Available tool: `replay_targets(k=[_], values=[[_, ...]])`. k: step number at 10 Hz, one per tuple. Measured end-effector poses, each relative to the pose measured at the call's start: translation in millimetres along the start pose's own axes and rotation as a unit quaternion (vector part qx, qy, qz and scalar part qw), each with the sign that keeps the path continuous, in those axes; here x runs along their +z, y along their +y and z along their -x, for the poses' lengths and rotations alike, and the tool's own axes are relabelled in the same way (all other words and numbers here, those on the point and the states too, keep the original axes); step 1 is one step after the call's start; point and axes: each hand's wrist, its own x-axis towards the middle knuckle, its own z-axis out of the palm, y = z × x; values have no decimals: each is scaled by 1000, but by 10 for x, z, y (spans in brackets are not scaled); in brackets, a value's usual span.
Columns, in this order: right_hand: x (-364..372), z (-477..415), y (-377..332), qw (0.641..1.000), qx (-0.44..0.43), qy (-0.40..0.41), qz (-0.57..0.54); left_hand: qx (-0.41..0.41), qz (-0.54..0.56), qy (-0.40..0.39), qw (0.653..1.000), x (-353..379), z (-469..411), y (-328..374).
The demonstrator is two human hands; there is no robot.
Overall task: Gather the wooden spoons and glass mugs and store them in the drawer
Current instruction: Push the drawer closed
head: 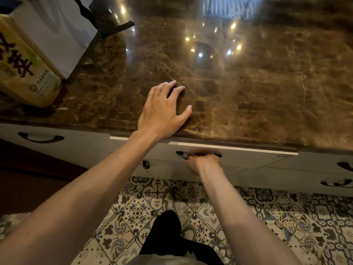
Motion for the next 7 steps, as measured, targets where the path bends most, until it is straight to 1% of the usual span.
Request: replay_targets(k=[1,2,3,4,5,6,7], values=[[46,-35,3,1000,-5,4,11,-2,-1,2,1000,12,6,-5],[125,-68,32,999,-2,29,40,-6,-9,1,1000,10,0,-28],[137,-79,51,999,2,23,45,-9,-9,1,1000,13,-7,-48],[33,-134,82,997,-6,-45,65,-13,-8,-1,1000,34,60,-96],[-116,-165,105,992,-17,-96,85,-20,-12,-8,1000,75,168,-140],[-346,-157,-8,981,-31,-66,182,-28,-12,-19,999,95,247,-189],[-590,-66,-187,964,-16,-28,263,-38,-13,-43,998,115,390,-157]])
